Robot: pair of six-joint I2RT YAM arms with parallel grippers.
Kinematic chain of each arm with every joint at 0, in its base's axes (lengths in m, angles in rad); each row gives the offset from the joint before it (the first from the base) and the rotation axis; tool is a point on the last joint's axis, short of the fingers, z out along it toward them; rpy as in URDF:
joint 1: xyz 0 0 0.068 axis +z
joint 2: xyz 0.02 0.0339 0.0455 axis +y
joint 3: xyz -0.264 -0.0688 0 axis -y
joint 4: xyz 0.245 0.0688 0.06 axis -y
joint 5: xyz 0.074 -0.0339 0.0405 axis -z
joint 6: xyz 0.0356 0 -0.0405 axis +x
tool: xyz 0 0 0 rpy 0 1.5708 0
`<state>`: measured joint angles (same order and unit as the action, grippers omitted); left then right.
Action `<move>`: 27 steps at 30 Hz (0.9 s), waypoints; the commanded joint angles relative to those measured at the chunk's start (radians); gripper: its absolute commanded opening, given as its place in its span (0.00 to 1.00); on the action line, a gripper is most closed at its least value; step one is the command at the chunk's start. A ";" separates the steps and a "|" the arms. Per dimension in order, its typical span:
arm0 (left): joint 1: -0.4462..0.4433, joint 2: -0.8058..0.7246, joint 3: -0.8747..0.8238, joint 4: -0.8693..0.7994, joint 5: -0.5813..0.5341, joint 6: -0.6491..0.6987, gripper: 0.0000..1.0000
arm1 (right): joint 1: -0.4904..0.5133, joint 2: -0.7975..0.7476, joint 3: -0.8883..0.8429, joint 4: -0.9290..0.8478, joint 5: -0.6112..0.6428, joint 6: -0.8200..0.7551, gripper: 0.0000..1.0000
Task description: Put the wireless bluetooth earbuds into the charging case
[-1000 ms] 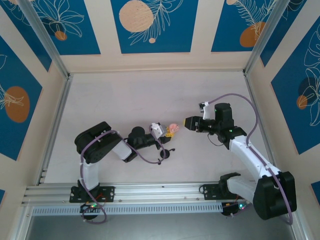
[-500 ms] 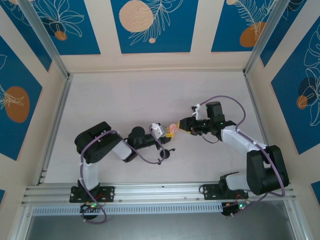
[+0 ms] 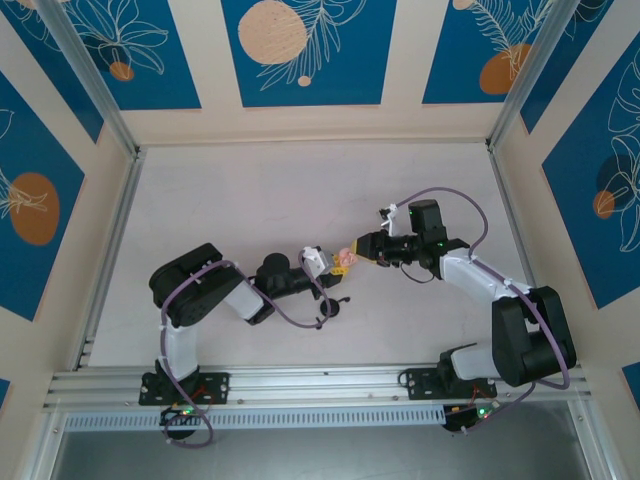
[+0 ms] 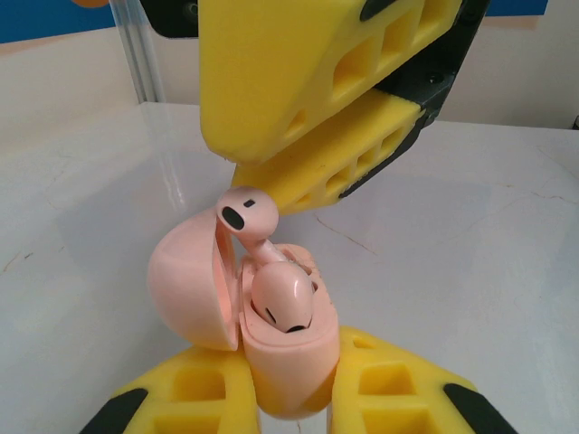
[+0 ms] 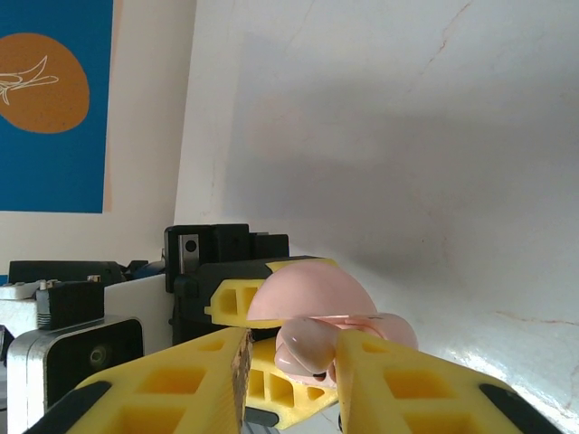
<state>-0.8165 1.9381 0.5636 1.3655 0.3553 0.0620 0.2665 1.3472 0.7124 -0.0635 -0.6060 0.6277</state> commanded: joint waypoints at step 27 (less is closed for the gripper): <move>-0.012 -0.054 -0.018 0.041 0.007 0.028 0.10 | 0.027 0.007 0.039 -0.082 -0.034 -0.080 0.22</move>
<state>-0.8165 1.9133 0.5495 1.3663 0.3542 0.0662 0.2825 1.3544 0.7284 -0.1047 -0.6106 0.5758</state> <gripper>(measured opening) 0.164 0.223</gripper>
